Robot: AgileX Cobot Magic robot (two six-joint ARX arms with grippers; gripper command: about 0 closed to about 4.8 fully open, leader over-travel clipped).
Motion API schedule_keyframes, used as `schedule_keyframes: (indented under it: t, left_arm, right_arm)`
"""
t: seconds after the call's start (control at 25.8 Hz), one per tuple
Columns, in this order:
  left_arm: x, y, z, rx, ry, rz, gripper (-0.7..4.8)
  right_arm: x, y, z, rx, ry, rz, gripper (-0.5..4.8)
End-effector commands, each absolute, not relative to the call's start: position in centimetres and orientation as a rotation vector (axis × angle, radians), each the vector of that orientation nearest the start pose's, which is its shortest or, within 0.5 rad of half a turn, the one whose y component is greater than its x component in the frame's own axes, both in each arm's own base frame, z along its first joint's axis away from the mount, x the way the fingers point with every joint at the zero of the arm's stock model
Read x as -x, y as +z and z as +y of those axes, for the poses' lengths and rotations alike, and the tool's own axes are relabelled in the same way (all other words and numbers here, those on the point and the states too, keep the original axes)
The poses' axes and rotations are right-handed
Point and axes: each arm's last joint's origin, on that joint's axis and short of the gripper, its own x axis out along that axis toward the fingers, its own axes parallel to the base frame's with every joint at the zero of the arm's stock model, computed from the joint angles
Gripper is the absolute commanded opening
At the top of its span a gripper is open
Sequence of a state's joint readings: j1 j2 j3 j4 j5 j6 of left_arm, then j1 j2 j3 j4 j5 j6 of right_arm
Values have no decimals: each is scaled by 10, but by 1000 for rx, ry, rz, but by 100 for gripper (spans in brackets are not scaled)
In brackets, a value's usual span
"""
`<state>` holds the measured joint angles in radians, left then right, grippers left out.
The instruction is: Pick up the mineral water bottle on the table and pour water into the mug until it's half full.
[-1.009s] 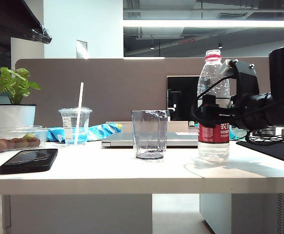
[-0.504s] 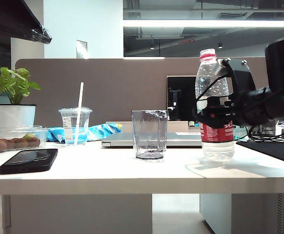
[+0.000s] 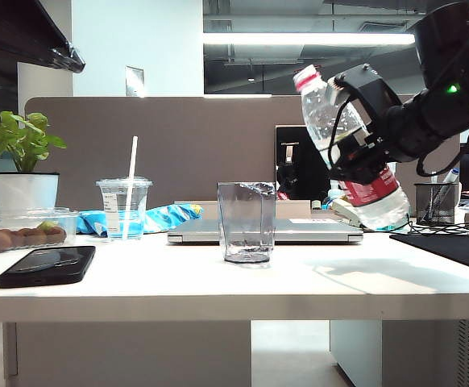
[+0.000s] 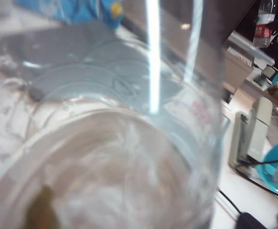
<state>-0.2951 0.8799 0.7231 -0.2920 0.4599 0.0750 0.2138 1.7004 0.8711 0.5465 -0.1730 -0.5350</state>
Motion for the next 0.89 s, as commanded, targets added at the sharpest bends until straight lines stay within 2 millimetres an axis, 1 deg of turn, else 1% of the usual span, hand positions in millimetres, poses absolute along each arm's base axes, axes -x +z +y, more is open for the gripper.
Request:
schedule_keyframes:
  t: [0.04, 0.16, 0.35, 0.89]
  left_arm:
    - [-176, 290, -67, -37, -760, 414, -2]
    - [-176, 290, -67, -37, -760, 414, -2]
    - [-176, 290, -67, -37, -759, 414, -2]
    - [-176, 290, -67, -37, -758, 415, -2]
  right_arm:
    - [-354, 221, 84, 707, 386, 142, 242]
    - [-357, 228, 90, 802, 378, 143, 242]
    - [-358, 230, 96, 956, 376, 151, 242]
    - [-358, 229, 96, 1168, 372, 131, 242]
